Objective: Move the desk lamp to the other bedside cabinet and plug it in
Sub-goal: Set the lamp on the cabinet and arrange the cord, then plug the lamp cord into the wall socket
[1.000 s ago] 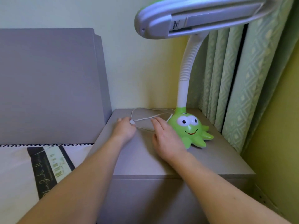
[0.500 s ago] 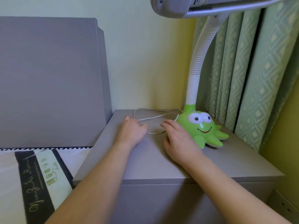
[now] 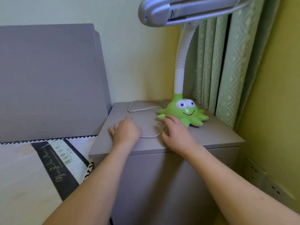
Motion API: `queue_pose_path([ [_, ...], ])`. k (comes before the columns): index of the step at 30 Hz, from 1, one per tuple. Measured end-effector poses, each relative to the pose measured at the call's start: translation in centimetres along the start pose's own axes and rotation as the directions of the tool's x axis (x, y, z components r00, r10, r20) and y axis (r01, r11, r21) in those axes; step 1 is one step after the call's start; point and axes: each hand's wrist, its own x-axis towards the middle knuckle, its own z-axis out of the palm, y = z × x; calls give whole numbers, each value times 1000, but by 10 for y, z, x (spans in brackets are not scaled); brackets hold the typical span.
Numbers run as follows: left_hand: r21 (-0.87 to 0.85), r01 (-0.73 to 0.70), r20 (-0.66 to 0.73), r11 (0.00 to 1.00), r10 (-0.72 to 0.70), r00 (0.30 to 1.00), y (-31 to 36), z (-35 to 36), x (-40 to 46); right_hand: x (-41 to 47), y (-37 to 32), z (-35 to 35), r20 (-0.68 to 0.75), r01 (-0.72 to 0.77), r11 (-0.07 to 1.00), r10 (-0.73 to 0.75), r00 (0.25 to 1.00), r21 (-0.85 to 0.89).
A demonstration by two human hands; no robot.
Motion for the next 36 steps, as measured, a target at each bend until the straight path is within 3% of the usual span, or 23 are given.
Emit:
queue_pose_path([
  [2,-185,-141,-12,973,141,990,6,1,-24,-14,1,-3,22,11,1000,-10,1000,-25],
  [5,-358,-247,-132,901,213,968,9,2,-58,-36,9,-13,-7,44,999,-44,999,-19],
  [9,-502,-331,-293,799,203,934,13,15,-103,-78,28,-30,-117,101,995,-101,988,-14],
  [15,-663,-473,-315,580,357,880,26,61,-173,-150,69,-31,-165,139,972,-170,971,-188],
  [18,-708,-435,-192,556,442,876,23,92,-189,-188,97,-20,-169,97,961,-145,975,-260],
  [22,-777,-279,24,565,470,882,16,128,-201,-242,132,-4,-12,-11,961,8,1000,-278],
  [26,-701,-115,267,703,409,872,17,164,-204,-279,162,3,278,-101,959,177,944,-266],
  [28,-583,-108,359,806,374,855,16,185,-207,-296,177,3,333,-193,967,240,912,-168],
  [32,-454,-117,508,883,365,780,16,222,-217,-301,184,1,103,-281,957,274,956,65],
  [34,-461,-51,569,886,339,749,22,234,-222,-299,187,1,18,-393,893,399,917,219],
  [36,-463,11,634,886,323,702,29,244,-228,-301,190,-2,47,-495,831,500,865,255],
])
